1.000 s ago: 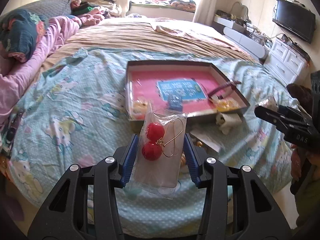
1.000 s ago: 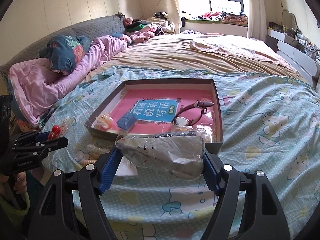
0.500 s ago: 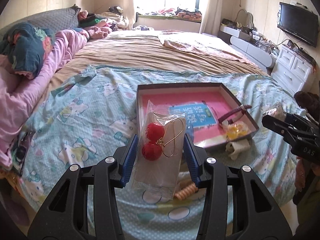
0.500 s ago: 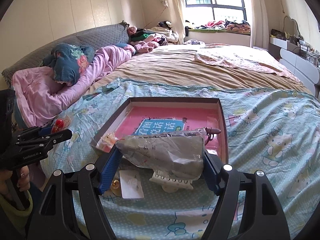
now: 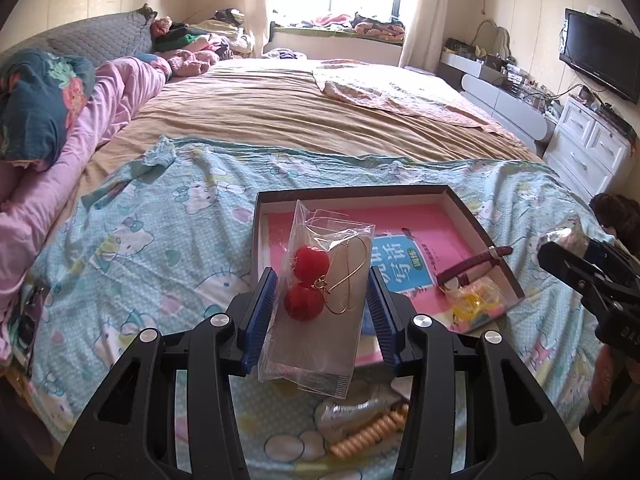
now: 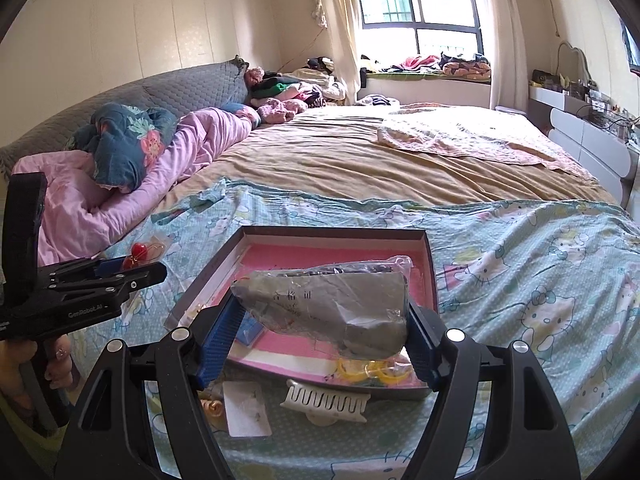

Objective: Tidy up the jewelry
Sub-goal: 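Carry the earring packet and plastic bag into the tray while both tools open to release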

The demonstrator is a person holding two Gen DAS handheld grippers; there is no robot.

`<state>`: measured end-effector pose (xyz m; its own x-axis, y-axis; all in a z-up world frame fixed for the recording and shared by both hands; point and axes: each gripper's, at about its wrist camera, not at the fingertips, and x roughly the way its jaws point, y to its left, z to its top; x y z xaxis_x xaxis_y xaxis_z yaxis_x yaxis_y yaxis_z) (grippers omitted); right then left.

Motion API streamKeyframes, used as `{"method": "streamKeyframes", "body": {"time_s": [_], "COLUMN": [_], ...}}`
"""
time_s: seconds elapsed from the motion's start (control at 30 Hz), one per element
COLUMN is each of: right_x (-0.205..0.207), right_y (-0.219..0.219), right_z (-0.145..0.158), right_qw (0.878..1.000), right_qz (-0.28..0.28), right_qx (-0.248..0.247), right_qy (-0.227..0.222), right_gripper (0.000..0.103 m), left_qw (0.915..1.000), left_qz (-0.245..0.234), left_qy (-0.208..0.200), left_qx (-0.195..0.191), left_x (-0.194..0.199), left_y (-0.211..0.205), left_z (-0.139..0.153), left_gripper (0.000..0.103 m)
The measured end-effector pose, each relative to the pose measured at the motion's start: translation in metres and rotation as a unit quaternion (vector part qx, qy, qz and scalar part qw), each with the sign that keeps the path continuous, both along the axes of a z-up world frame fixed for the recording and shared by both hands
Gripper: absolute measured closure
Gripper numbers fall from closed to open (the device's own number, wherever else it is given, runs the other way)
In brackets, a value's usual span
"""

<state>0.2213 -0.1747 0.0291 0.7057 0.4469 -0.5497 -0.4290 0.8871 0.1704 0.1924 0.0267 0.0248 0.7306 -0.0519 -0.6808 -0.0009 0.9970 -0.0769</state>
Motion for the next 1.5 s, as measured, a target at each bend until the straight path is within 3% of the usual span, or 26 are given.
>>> {"method": "streamKeyframes", "body": {"time_s": [0.93,1.1,1.5], "right_x": [0.039,0.045,0.057], "right_y": [0.005,0.011,0.023], "right_z": [-0.07,-0.079,-0.095], "right_qw": [0.996,0.995,0.992], "right_qz": [-0.035,-0.031,-0.025], "right_qx": [-0.024,-0.033,-0.051], "right_qy": [0.077,0.086,0.109], "right_gripper": [0.031,0.031,0.03], "left_qw": [0.9977,0.9976,0.9978], "left_qz": [-0.008,-0.004,0.011], "left_qy": [0.066,0.069,0.065], "left_qx": [0.006,0.004,-0.009], "left_x": [0.05,0.05,0.046], "left_y": [-0.001,0.003,0.016], "left_z": [-0.066,-0.068,-0.059], "left_gripper": [0.065,0.05,0.046]}}
